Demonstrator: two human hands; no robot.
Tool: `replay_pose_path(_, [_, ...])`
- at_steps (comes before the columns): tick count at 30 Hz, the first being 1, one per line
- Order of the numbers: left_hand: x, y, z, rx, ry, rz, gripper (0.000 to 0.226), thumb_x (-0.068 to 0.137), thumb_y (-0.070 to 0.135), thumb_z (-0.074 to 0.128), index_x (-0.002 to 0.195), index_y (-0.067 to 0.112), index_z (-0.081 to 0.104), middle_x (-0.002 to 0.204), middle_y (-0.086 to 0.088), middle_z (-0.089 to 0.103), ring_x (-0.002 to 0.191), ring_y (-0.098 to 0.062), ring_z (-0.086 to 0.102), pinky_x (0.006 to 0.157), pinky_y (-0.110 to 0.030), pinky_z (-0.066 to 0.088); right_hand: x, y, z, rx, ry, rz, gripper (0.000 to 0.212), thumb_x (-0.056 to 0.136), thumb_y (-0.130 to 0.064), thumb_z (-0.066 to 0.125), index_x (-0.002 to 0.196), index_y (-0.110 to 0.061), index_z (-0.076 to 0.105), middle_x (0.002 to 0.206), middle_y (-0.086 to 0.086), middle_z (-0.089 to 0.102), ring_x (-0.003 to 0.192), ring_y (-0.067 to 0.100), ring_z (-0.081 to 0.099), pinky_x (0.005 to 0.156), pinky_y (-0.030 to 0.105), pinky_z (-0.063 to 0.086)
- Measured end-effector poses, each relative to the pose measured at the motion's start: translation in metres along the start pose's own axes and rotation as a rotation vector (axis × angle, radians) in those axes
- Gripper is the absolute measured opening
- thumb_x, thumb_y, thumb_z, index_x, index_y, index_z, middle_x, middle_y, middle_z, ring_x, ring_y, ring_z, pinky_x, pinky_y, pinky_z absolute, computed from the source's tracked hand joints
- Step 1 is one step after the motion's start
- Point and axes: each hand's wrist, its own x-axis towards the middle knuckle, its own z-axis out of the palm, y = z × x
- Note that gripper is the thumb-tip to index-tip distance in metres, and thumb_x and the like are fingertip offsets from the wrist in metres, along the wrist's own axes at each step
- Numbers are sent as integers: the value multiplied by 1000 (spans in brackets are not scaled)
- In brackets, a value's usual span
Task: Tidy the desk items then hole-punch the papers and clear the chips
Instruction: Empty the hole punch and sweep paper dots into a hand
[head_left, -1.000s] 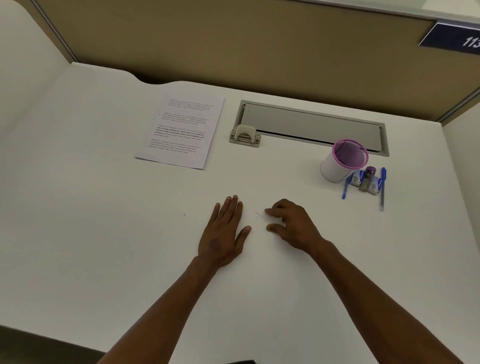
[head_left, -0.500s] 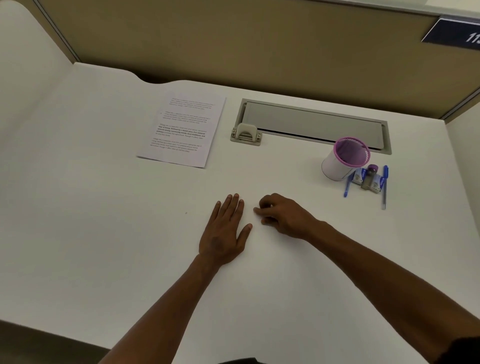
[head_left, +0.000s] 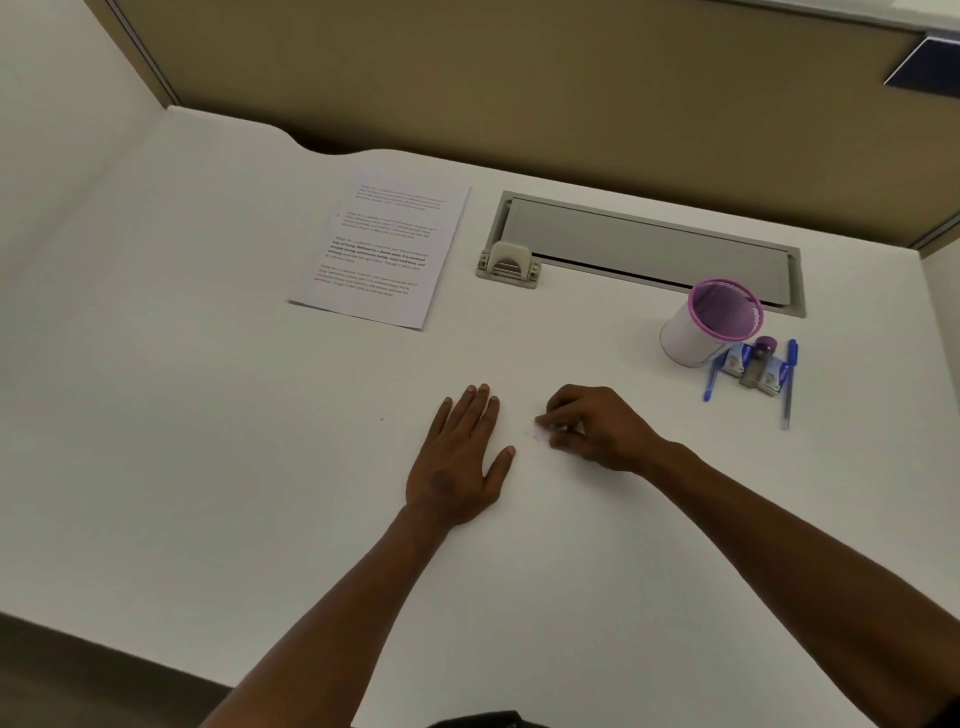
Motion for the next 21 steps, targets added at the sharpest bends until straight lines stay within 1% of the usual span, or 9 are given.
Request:
replay_pose_path(3, [1,1,0,-4,-2,-8,68,100,52,32,156,15,22,164,-2,16,152,-12,6,123,-40,16,1,-2,5,15,47,0,16,80,-22,78,94,-15,79,91,-5,68,69,2,57,64,19,44])
replay_pose_path(5, [1,1,0,-5,-6,-12,69,100,53,32,156,15,21,164,-2,16,152,-12,5,123,-40,16,4,-4,11,-3,77,5,13,79,-22,79,89,-13,79,89,-3,70,69,10,63,64,26,50])
replay_pose_path(7, [1,1,0,-7,-8,-13,69,99,53,32,156,15,21,164,-1,15,152,-11,4,123,-40,16,6,-7,15,-27,94,1,12,80,-24,79,85,-13,79,86,-2,72,70,15,67,64,28,52])
replay_pose_path(9, [1,1,0,-11,-2,-14,69,99,53,33,156,15,21,164,-1,16,152,-11,5,123,-40,16,7,-8,16,-34,88,4,11,81,-25,79,85,-15,79,85,-3,73,72,15,68,65,26,52])
replay_pose_path(13, [1,2,-1,-14,0,-10,69,99,53,34,156,15,21,164,-1,16,152,-12,6,123,-40,15,4,-13,16,-75,46,36,13,86,-23,73,95,-14,79,94,0,73,82,17,69,72,24,50])
replay_pose_path(15, [1,2,-1,-14,3,-9,69,99,53,34,156,15,22,164,-1,16,152,-12,7,123,-40,16,3,-20,18,-116,40,91,19,93,-22,64,104,-14,76,103,2,71,91,20,67,80,30,52])
replay_pose_path(17, [1,1,0,-13,3,-11,69,99,53,33,156,15,22,164,-2,17,152,-12,7,123,-40,17,1,-31,26,-184,38,171,26,96,-22,55,112,-12,72,110,5,68,98,24,64,86,34,50])
replay_pose_path(19, [1,1,1,-13,-3,-10,69,99,54,31,156,15,22,164,-2,16,152,-13,8,123,-40,17,0,-43,37,-240,61,229,28,96,-25,52,114,-10,68,112,8,66,101,25,62,88,35,49])
replay_pose_path(21, [1,0,2,-11,0,-4,69,100,54,30,156,15,22,164,-2,17,152,-13,7,123,-41,17,0,-54,48,-249,85,268,24,95,-21,52,111,-10,66,109,7,63,99,23,59,85,34,50])
